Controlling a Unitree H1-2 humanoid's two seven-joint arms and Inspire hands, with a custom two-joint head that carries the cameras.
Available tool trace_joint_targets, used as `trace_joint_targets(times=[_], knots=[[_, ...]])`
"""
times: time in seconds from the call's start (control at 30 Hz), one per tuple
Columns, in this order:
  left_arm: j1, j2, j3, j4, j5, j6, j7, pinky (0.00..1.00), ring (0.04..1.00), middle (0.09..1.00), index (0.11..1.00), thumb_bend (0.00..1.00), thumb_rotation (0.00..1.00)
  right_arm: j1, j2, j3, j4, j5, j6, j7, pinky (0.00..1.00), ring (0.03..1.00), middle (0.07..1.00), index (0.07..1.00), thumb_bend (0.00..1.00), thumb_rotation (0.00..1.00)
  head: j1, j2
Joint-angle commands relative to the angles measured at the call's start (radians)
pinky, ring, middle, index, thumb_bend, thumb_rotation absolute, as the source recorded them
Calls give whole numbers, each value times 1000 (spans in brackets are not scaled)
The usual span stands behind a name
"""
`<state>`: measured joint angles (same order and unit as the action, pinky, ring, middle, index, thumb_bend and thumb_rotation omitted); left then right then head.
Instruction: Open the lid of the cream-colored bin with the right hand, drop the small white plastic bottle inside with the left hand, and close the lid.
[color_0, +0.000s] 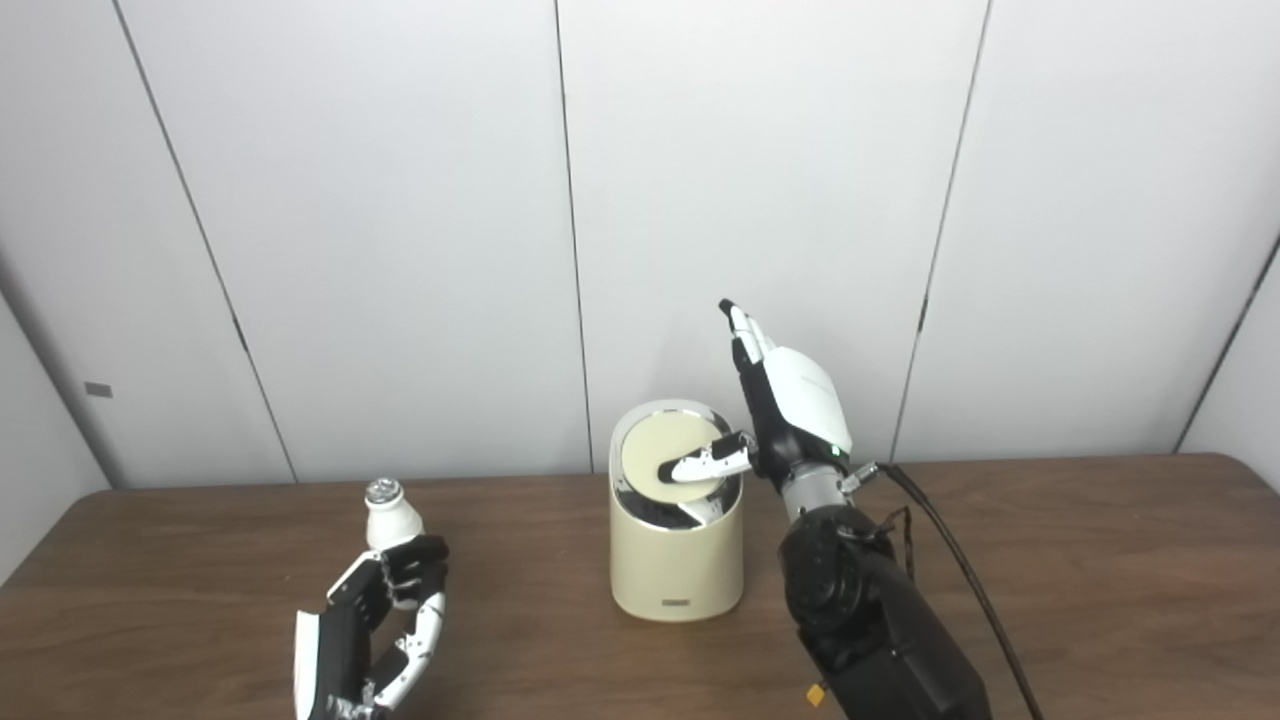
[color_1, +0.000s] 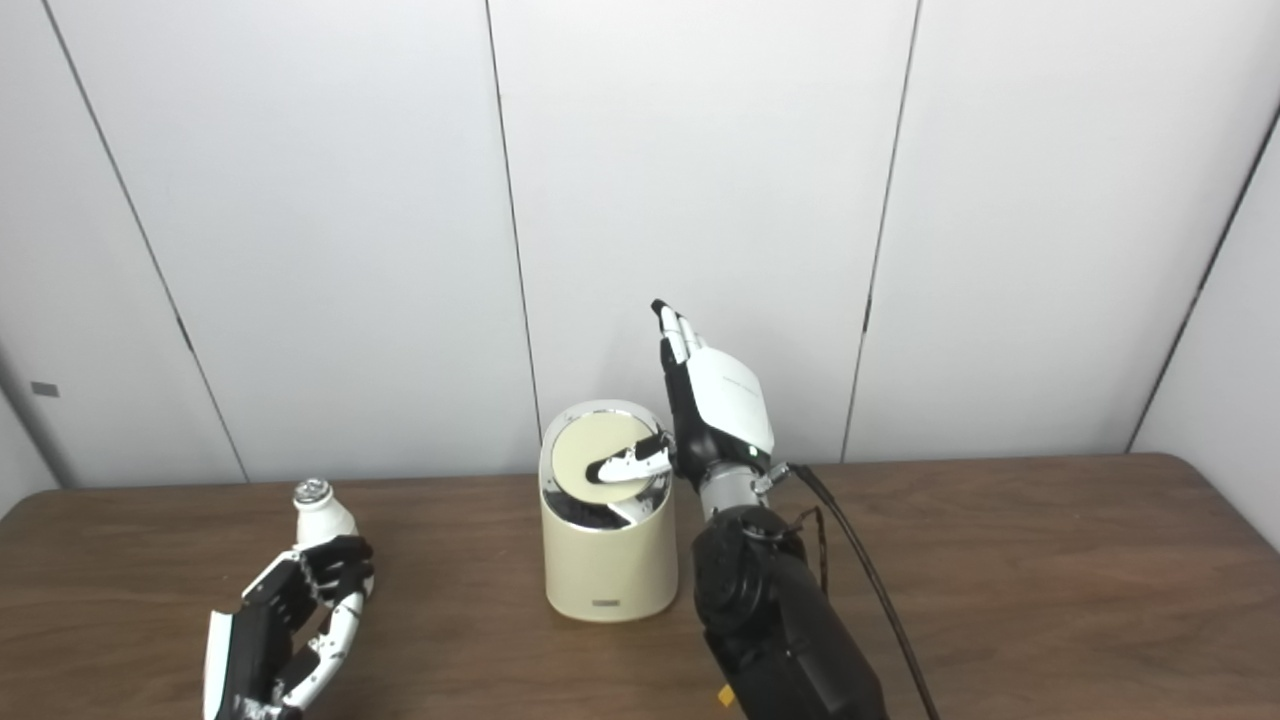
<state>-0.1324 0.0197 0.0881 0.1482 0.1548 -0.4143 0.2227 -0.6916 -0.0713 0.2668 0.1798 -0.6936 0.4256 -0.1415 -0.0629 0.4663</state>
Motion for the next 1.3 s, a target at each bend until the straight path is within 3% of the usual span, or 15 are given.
trace_joint_targets(times=[0.0,0.13,0.37,0.5,0.7,0.9,1.0,1.1,1.17,1.23,1.27], knots=[[27,-10,-7,59,-4,-16,-1,545,616,639,625,248,135,-16,-2,-22,-26,17,11,14,911,969,985,988,879,515,-1,-1],[24,-8,-6,65,-1,-20,1,545,615,638,623,245,132,-8,3,-40,-37,39,11,28,849,947,971,981,867,744,-2,-2],[22,-6,-5,72,2,-19,2,550,617,639,625,254,147,1,-3,-44,-54,57,14,64,824,923,956,981,903,934,-3,-4],[23,-6,-5,69,-6,-16,-3,549,617,639,625,256,144,11,-8,-45,-67,63,4,76,811,909,946,968,919,992,-4,-4],[25,-3,-6,69,-4,-22,-4,549,615,637,623,248,106,37,3,-82,-103,127,-39,68,777,888,930,946,920,1000,-2,-3],[26,0,-7,69,0,-21,-3,544,613,637,622,249,114,91,-17,-102,-185,194,-98,82,807,918,965,976,1000,994,-4,-1],[26,1,-6,66,0,-17,-3,541,611,636,622,249,124,122,-18,-112,-217,212,-137,63,823,933,978,988,1000,925,-1,-3],[28,4,-5,64,-5,-15,-8,547,616,640,624,251,138,170,4,-141,-247,223,-206,-4,809,920,962,968,990,843,1,-3],[29,5,-4,63,-3,-15,-6,544,614,639,623,253,139,215,25,-160,-272,206,-247,-71,750,874,921,921,836,743,0,-3],[30,6,-3,61,-1,-11,-5,543,614,638,622,252,137,262,31,-172,-285,180,-303,-138,669,813,865,858,521,562,-2,-2],[30,7,-3,60,-2,-11,-5,543,614,638,621,251,137,275,33,-175,-286,170,-322,-159,644,789,839,827,424,502,-2,-2]])
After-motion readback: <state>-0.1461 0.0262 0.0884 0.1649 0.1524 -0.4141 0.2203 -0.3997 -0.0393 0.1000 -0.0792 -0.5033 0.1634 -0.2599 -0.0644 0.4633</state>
